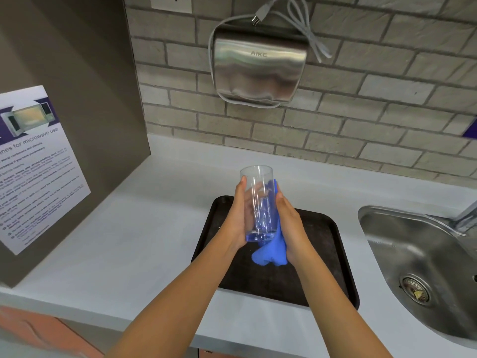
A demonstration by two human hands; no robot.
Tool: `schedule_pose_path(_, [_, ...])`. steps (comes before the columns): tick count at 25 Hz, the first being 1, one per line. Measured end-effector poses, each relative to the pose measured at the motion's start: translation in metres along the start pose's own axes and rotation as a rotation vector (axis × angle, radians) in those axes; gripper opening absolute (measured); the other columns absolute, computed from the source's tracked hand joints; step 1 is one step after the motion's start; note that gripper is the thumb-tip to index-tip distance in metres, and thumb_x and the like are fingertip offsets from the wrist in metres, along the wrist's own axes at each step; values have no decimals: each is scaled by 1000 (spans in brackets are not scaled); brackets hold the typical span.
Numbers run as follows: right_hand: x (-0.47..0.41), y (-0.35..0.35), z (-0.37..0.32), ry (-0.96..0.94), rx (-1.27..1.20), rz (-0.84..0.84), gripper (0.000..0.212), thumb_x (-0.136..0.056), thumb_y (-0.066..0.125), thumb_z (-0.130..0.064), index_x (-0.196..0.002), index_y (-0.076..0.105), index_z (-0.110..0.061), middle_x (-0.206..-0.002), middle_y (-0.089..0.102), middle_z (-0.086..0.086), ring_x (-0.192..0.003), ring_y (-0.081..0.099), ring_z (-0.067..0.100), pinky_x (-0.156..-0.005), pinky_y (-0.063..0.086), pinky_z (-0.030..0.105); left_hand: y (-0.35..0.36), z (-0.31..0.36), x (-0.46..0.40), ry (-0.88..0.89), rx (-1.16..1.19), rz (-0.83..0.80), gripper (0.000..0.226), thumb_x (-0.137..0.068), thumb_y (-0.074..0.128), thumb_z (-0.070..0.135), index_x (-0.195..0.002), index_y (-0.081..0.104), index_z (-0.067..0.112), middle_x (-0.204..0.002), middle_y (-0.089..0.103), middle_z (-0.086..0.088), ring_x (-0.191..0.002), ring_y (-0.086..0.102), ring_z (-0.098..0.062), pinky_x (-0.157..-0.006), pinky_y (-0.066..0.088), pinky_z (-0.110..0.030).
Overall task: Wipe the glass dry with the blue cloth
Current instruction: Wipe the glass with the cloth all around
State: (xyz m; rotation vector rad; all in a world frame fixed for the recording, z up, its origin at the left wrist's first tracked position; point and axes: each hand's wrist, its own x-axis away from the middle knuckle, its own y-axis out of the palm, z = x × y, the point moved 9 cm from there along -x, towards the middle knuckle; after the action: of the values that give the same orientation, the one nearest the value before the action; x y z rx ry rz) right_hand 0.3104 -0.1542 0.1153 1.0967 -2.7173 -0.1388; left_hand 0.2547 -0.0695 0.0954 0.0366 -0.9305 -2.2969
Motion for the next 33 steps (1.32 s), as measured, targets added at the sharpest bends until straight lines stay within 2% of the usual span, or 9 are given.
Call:
schedule_pose_path(2, [2, -3, 7, 62, -10, 29, 39, -95, 51, -47, -111, 69, -16, -117, 71, 14, -109, 67, 30, -101, 50, 49, -2, 6, -1, 36, -84, 90, 61, -93, 47, 63, -117, 71, 13, -104, 76, -13, -95, 72, -27, -91, 56, -42])
schedule_pose_path(5, [-1, -11, 5, 30, -97, 94, 33, -98, 51, -39, -107, 71, -15, -99, 76, 9, -85, 74, 19, -75, 61, 33, -16, 18, -4, 170, -347, 304, 47, -95, 51, 54, -117, 69, 16, -99, 69, -18, -84, 66, -26, -82, 57, -38])
schedule_pose_path(9, [-6, -23, 8, -92, 98, 262, 41, -96, 46, -49, -124, 65, -27, -120, 70, 4, -106, 68, 19, -98, 52, 43, -11, 33, 1, 322, -574, 334, 40, -104, 46, 37, -140, 57, 22, -96, 70, -3, -76, 69, -15, -71, 59, -23])
schedule_pose_path(13, [17, -7, -9, -374, 432, 349, 40, -102, 38, -39, -141, 45, -37, -140, 49, -7, -120, 52, 6, -97, 44, 20, 3, 21, -4, 225, -652, 281, 50, -102, 42, 50, -137, 55, 17, -118, 69, -5, -108, 69, -23, -92, 56, -34])
schedule_pose_path(17, [25, 21, -10, -588, 581, 231, 41, -101, 41, -36, -135, 33, -57, -158, 27, -9, -141, 35, 9, -109, 38, 26, -5, 11, -15, 87, -484, 118, 63, -94, 45, 66, -124, 66, 15, -115, 74, -13, -106, 73, -26, -91, 59, -38])
schedule_pose_path(22, [-12, -14, -1, -196, 110, 232, 40, -99, 41, -45, -124, 64, -24, -116, 70, 7, -98, 69, 18, -79, 57, 24, -3, -5, -8, 11, -361, 86, 62, -93, 46, 65, -125, 67, 17, -114, 76, -14, -103, 75, -29, -94, 59, -45])
schedule_pose_path(25, [15, 4, -17, -412, 496, 241, 36, -101, 42, -40, -135, 50, -44, -148, 44, -13, -123, 50, -1, -95, 43, 11, -6, -1, -12, -21, -275, 157, 66, -93, 44, 67, -115, 73, 12, -111, 76, -18, -99, 74, -31, -88, 59, -40])
schedule_pose_path(28, [25, 14, -17, -511, 615, 199, 37, -101, 44, -37, -135, 46, -49, -153, 32, -19, -124, 39, -14, -87, 32, -4, -8, 0, -15, -30, -315, 148, 73, -90, 44, 71, -118, 73, 10, -110, 76, -20, -102, 73, -32, -90, 58, -41])
schedule_pose_path(33, [-10, -19, -10, -43, -9, 118, 39, -97, 48, -46, -118, 68, -21, -110, 73, 6, -95, 71, 18, -91, 56, 35, 10, -8, -10, -82, -263, 97, 67, -95, 40, 66, -115, 74, 11, -114, 75, -18, -111, 70, -32, -103, 52, -46])
